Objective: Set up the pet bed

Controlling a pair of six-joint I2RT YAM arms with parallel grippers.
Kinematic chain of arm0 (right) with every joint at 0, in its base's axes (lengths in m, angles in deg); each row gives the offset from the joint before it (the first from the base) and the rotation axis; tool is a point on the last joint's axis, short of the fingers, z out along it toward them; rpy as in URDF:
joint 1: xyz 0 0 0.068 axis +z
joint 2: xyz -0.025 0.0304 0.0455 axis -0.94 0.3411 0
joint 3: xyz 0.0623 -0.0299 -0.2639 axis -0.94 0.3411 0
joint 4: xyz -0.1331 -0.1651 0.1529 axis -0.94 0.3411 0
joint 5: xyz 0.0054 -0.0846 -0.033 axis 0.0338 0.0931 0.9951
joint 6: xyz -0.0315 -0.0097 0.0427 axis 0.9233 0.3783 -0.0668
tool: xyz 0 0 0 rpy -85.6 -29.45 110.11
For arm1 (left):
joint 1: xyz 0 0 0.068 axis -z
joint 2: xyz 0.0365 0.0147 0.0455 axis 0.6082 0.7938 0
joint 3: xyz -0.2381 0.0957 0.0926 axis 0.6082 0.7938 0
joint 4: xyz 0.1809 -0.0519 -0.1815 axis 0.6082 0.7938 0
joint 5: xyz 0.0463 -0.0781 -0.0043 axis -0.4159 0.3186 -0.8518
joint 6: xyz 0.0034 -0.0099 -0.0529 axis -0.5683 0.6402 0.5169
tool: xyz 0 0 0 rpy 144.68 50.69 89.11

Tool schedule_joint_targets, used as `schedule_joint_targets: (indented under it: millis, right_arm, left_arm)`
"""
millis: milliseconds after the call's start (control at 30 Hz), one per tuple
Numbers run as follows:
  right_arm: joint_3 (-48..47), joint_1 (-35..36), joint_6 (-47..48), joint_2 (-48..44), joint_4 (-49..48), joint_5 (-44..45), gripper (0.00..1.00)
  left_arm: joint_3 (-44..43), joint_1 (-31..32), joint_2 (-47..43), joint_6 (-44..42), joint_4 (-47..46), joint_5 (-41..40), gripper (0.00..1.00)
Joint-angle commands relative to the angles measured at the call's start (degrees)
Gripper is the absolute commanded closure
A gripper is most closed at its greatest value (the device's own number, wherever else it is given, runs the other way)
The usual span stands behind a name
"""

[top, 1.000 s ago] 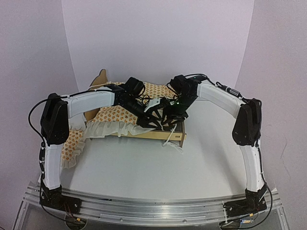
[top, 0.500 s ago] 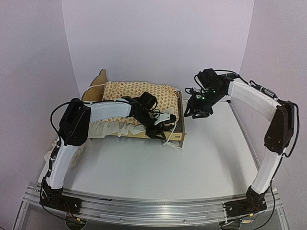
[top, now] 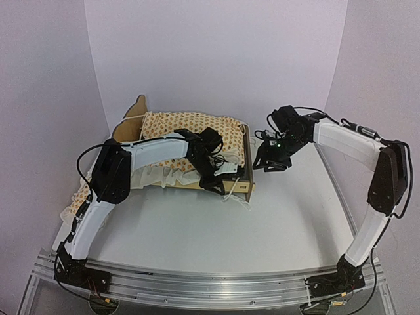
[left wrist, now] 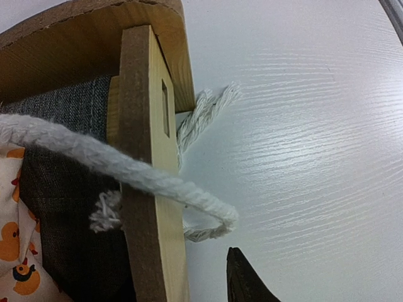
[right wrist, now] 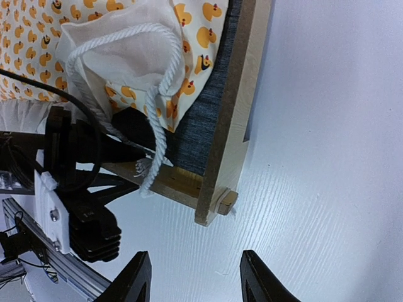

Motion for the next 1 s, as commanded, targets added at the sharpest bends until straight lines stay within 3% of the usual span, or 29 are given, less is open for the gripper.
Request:
schedule_joint_targets:
  millis: [0,67,167,267,400,533,700,967]
  right_arm:
    - [3.78,0.60,-0.77,-5.52,-8.48,-7.13,0.51]
    - [8.63,0.82,-0.44,-9.08,-14.45,-10.32,0.51]
    - [21.68,1.15,-0.92,-16.62,-28.87,-15.67,0.53]
    - [35.94,5.09,1.58,-24.73,-47.81,-10.03,0.56]
    - [51.84,13.79,7.31,-23.45,-77.87,-0.91,0.61]
    - [49.86,22.38,16.80,-8.90,-92.00,7.94,0.62]
    - [49.20,24.75,18.65,10.36,-119.95,22.31,0.72]
    - [42.03,24.77,18.06,20.88,-121.02,33.06,0.72]
  left_arm:
    - [-3.06,0.46,5.85,0.43,3.47,-4.20,0.81]
    - [-3.14,0.43,5.12,1.52,1.81,-3.77,0.92]
    - [-3.88,0.38,3.11,3.08,0.51,-1.65,1.00]
    - [-4.42,0.39,1.81,5.62,-1.33,-0.93,1.00]
    - [-5.11,0.32,0.46,9.37,-5.96,-0.78,1.00]
    - [-7.72,0.32,0.03,11.41,-6.05,1.73,1.00]
    - [-6.70,0.30,-1.14,12.81,-5.83,3.07,1.00]
    - [-6.21,0.30,-1.37,14.42,-6.44,4.20,1.00]
